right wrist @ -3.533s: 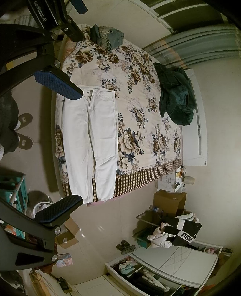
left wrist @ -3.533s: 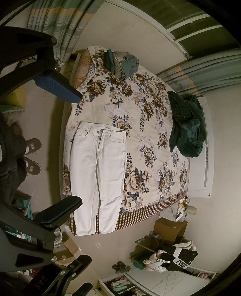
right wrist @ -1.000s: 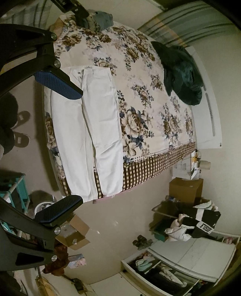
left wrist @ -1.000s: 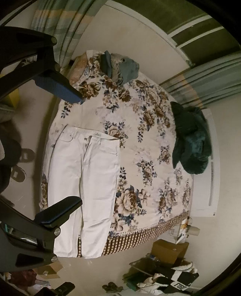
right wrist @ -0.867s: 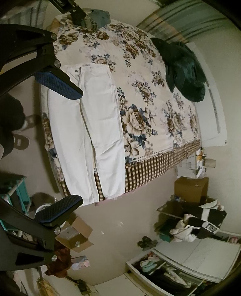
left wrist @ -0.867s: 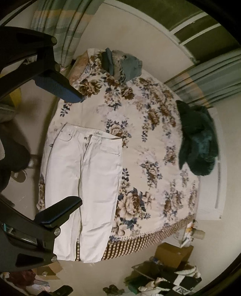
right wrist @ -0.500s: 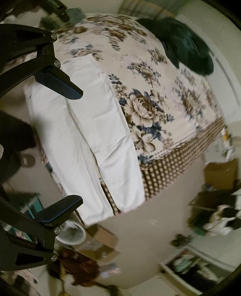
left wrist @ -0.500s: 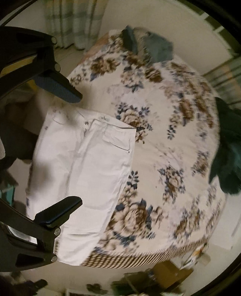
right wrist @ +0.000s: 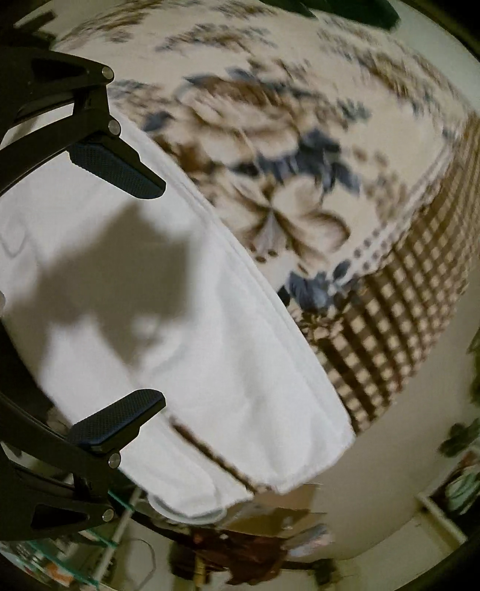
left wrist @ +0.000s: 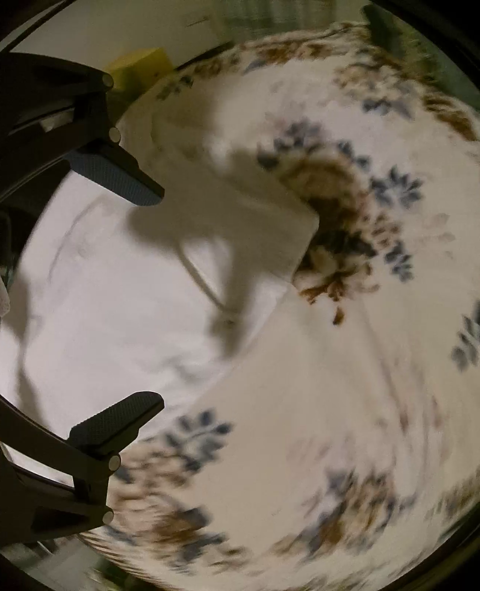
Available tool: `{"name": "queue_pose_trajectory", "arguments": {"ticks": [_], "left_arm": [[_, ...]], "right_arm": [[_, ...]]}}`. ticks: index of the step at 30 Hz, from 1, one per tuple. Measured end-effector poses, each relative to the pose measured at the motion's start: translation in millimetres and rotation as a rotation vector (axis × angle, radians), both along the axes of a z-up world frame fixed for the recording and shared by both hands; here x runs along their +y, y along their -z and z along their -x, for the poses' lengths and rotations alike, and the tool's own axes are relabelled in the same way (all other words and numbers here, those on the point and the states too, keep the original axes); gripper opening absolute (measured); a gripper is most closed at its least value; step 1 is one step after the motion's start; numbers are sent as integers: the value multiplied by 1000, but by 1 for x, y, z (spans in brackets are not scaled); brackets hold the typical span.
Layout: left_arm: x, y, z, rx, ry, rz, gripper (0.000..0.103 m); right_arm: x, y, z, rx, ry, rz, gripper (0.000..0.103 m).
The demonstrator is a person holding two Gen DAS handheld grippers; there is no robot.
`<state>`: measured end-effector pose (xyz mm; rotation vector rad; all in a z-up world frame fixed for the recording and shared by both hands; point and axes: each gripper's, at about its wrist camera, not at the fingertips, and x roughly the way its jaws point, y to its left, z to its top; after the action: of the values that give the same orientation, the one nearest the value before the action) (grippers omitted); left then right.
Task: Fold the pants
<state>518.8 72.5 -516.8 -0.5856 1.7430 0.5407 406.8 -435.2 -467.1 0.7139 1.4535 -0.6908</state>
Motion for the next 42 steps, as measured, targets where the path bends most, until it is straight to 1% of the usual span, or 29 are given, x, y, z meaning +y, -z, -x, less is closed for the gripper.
{"name": "queue_pose_trajectory", "arguments": {"ticks": [1,3,6,8,10,11,12,13,14,15,16,17,18,19,20,21,25,27,28,29,30,31,35,36,39,40,42], "left_arm": [[2,17,-7,15,-25,-5,103],[2,42,-17,39,-54,-7,103],[1,64,-27,58,-67,-9,103],[0,70,-31,65,-51,-41,102],[-2,70,-32,54,-32,-68,90],[-2,68,-31,37,-23,-77,78],[-2,64,-30,13,-20,-80,59],[-2,58,-29,-18,-16,-79,47],[-2,50,-27,-59,-13,-72,28],[0,42,-23,-81,-8,-74,20],[1,32,-19,-112,-8,-68,18],[2,23,-16,-142,-9,-62,15],[2,15,-13,-164,-9,-59,13],[3,5,-8,-193,-9,-51,13],[4,-6,-2,-224,-9,-41,12],[5,-20,6,-263,-5,-32,11],[11,-62,37,-372,9,-6,10],[22,-67,70,-418,12,3,10],[25,-73,91,-444,19,9,10],[25,-70,108,-457,23,11,10],[30,-78,129,-466,20,18,10],[19,-72,140,-468,19,18,10],[27,-73,207,-449,14,24,10],[26,-67,222,-437,14,22,10],[26,-40,271,-375,29,6,10],[27,-27,284,-353,18,13,10],[29,-4,302,-306,0,20,10]], "right_arm": [[-9,17,-6,8,22,-7,103],[-22,40,-10,22,64,-18,103],[-46,73,-17,24,151,-42,103],[-59,92,-22,18,211,-68,103],[-69,108,-26,7,260,-89,103],[-71,112,-28,7,270,-94,103],[-73,116,-29,8,278,-96,98],[-75,121,-30,11,283,-100,89],[-75,123,-30,15,277,-104,84],[-75,124,-30,20,268,-103,72],[-75,123,-29,19,252,-92,56],[-75,119,-29,14,238,-80,47],[-74,115,-27,6,225,-76,29],[-73,110,-25,-15,204,-80,14],[-72,103,-22,-29,188,-82,11],[-71,97,-15,-37,174,-78,10],[-72,62,11,-114,121,-78,6],[-77,42,32,-154,107,-91,5],[-75,26,50,-172,104,-99,5],[-72,15,60,-182,99,-105,5],[-70,3,71,-192,94,-111,5],[-67,-8,90,-201,91,-117,5],[-59,-43,166,-205,71,-131,4],[-58,-45,184,-203,64,-131,4],[-52,-34,231,-163,36,-114,4],[-50,-24,247,-139,29,-112,4],[-46,-9,264,-113,20,-103,4]]}}
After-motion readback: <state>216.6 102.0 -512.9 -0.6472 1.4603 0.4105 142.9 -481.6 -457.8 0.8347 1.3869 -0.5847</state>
